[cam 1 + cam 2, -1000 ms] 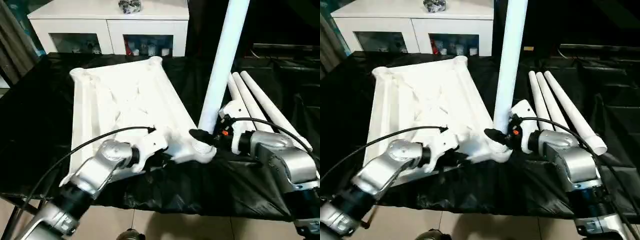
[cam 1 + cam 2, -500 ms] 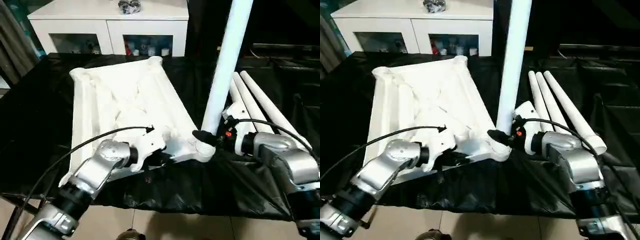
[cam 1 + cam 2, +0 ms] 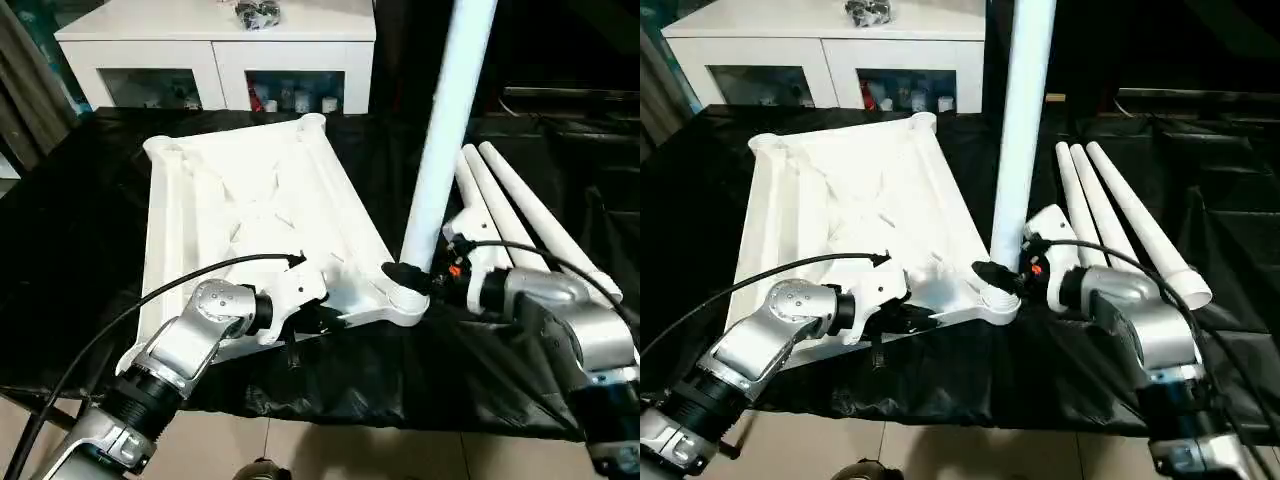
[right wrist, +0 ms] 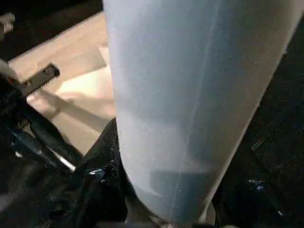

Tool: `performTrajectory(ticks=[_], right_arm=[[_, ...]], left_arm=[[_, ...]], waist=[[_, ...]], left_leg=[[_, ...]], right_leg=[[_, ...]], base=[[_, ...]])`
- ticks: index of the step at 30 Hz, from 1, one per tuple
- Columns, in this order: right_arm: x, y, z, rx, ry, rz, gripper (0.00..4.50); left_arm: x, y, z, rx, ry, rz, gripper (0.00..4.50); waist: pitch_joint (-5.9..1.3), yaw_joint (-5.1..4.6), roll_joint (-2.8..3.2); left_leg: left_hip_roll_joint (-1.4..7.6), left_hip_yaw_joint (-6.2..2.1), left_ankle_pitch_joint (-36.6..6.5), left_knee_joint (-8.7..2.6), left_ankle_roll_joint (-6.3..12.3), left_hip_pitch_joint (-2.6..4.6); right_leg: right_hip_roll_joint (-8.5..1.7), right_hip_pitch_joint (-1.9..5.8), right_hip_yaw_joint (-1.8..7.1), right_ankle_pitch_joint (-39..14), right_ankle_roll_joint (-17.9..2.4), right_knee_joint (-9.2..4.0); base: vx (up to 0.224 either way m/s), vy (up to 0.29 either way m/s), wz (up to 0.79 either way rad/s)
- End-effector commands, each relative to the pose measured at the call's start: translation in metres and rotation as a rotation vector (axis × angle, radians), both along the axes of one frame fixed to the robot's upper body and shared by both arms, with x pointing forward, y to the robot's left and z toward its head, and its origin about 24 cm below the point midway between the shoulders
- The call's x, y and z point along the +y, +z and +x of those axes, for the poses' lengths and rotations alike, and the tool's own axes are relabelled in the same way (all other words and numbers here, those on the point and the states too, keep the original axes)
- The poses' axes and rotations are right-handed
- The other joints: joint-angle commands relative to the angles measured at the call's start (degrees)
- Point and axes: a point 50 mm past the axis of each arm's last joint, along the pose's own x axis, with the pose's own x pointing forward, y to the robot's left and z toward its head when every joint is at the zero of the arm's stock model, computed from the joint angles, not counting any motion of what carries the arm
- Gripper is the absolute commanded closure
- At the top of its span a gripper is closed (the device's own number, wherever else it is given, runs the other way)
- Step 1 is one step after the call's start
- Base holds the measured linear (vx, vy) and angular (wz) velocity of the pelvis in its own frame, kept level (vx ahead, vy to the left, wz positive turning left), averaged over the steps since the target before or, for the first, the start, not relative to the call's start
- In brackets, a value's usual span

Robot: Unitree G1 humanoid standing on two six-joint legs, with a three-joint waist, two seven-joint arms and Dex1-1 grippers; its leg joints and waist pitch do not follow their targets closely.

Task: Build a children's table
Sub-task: Insert table leg to table base

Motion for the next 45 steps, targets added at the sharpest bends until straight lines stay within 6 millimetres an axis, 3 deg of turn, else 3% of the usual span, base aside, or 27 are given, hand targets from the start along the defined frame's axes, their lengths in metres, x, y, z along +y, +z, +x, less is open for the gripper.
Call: performTrajectory(ticks=[1,9,11,15,18,22,24,25,27,28,29,31,32,35,43,45], right_arm=[[-0.001,-0.014,-0.004,0.05,-0.015,0.023,2.59],[-0.013,-0.036,-0.011,0.067,-0.116,0.101,2.6],[-0.012,-0.043,-0.016,0.067,-0.121,0.098,2.6],[-0.008,-0.054,-0.023,0.042,-0.102,0.044,2.6],[-0.004,-0.054,-0.024,0.014,-0.082,-0.002,2.6],[0.001,-0.052,-0.024,-0.007,-0.027,-0.047,2.6],[0.004,-0.051,-0.024,-0.009,0.002,-0.062,2.6],[0.008,-0.05,-0.022,-0.007,0.043,-0.079,2.6],[0.008,-0.049,-0.022,-0.007,0.054,-0.082,2.6],[0.009,-0.049,-0.022,-0.006,0.063,-0.084,2.6],[0.011,-0.05,-0.023,0.001,0.111,-0.097,2.6],[0.012,-0.05,-0.024,0.004,0.131,-0.103,2.6],[0.013,-0.051,-0.025,0.008,0.153,-0.106,2.6],[0.016,-0.052,-0.027,0.012,0.191,-0.102,2.6],[0.021,-0.052,-0.032,0.014,0.291,-0.065,2.6],[0.021,-0.052,-0.031,0.008,0.313,-0.073,2.6]], left_arm=[[-0.001,0.003,0.004,-0.014,0.017,-0.039,4.5],[-0.001,0.002,0.004,-0.004,0.011,-0.038,4.5],[-0.001,0.002,0.005,-0.003,0.021,-0.041,4.5],[-0.003,0.001,0.007,-0.004,0.021,-0.039,4.5],[-0.003,0.001,0.008,-0.004,0.02,-0.039,4.5],[-0.002,0.001,0.008,-0.005,0.013,-0.032,4.5],[-0.002,0.002,0.007,-0.006,0.006,-0.029,4.5],[-0.001,0.002,0.006,-0.006,-0.003,-0.026,4.5],[-0.001,0.003,0.006,-0.007,-0.007,-0.025,4.5],[-0.001,0.003,0.006,-0.008,-0.01,-0.024,4.5],[0.0,0.005,0.005,-0.01,-0.023,-0.024,4.5],[0.0,0.005,0.005,-0.011,-0.03,-0.024,4.5],[0.001,0.006,0.004,-0.011,-0.042,-0.02,4.5],[0.003,0.008,0.004,-0.012,-0.065,-0.011,4.5],[0.009,0.015,0.006,-0.007,-0.133,0.001,4.5],[0.013,0.017,0.009,-0.009,-0.152,0.02,4.5]], waist=[[-3.35,-0.04,-1.02],[-2.85,-0.27,-0.8],[-2.76,-0.38,-0.4],[-2.79,-0.42,-0.56],[-2.73,-0.45,-0.3],[-2.64,-0.66,-0.54],[-2.79,-0.63,-0.45],[-2.87,-0.6,-0.83],[-2.72,-0.59,-0.52],[-2.79,-0.64,-0.68],[-2.8,-0.62,-1.46],[-2.89,-0.41,-1.14],[-2.92,-0.38,-1.46],[-3.02,-0.2,-1.69],[-2.57,-0.34,-1.33],[-2.39,-0.3,-0.81]], left_leg=[[4.56,-1.89,-13.9,-5.19,0.39,1.3],[4.65,-2.24,-19.9,-5.72,-1.25,1.75],[4.67,-2.4,-22.0,-5.95,-2.12,2.06],[4.69,-2.4,-22.2,-6.16,-2.07,2.09],[4.7,-2.5,-22.9,-6.29,-2.1,2.15],[4.67,-2.63,-24.4,-6.46,-2.32,2.2],[4.71,-2.61,-23.3,-6.56,-2.12,2.14],[4.75,-2.55,-22.0,-6.67,-1.74,2.03],[4.78,-2.42,-22.4,-6.74,-1.69,2.14],[4.76,-2.45,-22.7,-6.75,-1.86,2.16],[4.8,-2.38,-22.4,-6.73,-1.52,2.09],[4.84,-2.31,-21.5,-6.66,-1.15,2.15],[4.87,-2.31,-21.1,-6.71,-1.01,2.08],[4.93,-2.19,-20.1,-6.83,-0.77,2.08],[5.07,-2.31,-21.9,-7.27,-1.1,2.11],[5.11,-2.41,-23.2,-7.38,-1.7,2.27]], right_leg=[[-4.26,1.98,2.81,-15.1,-12.4,-5.15],[-4.41,1.51,2.85,-23.8,-10.3,-6.08],[-4.5,1.54,2.9,-25.3,-9.8,-6.31],[-4.55,1.62,2.96,-25.1,-9.5,-6.56],[-4.5,1.48,2.95,-26.6,-9.0,-6.64],[-4.6,1.37,2.95,-29.6,-7.8,-7.04],[-4.6,1.5,2.92,-28.7,-7.7,-7.05],[-4.52,1.69,2.83,-27.1,-7.8,-6.99],[-4.5,1.4,2.91,-26.6,-8.2,-7.13],[-4.5,1.49,2.88,-26.4,-8.4,-7.04],[-4.58,1.58,2.9,-26.3,-8.5,-7.07],[-4.67,1.51,3.0,-25.6,-8.8,-6.99],[-4.64,1.59,2.97,-25.1,-8.9,-6.96],[-4.58,1.74,2.93,-22.4,-9.5,-6.78],[-4.39,1.77,2.91,-19.0,-11.1,-6.56],[-4.32,1.58,2.91,-19.0,-11.3,-6.58]], base=[[0.0,0.0,0.0],[0.0,0.0,0.0],[0.0,0.0,0.0],[0.0,0.0,0.0],[0.0,0.0,0.0],[0.0,0.0,0.0],[0.0,0.0,0.0],[0.0,0.0,0.0],[0.0,0.0,0.0],[0.0,0.0,0.0],[0.0,0.0,0.0],[0.0,0.0,0.0],[0.0,0.0,0.0],[0.0,0.0,0.0],[0.0,0.0,0.0],[0.0,0.0,0.0]])
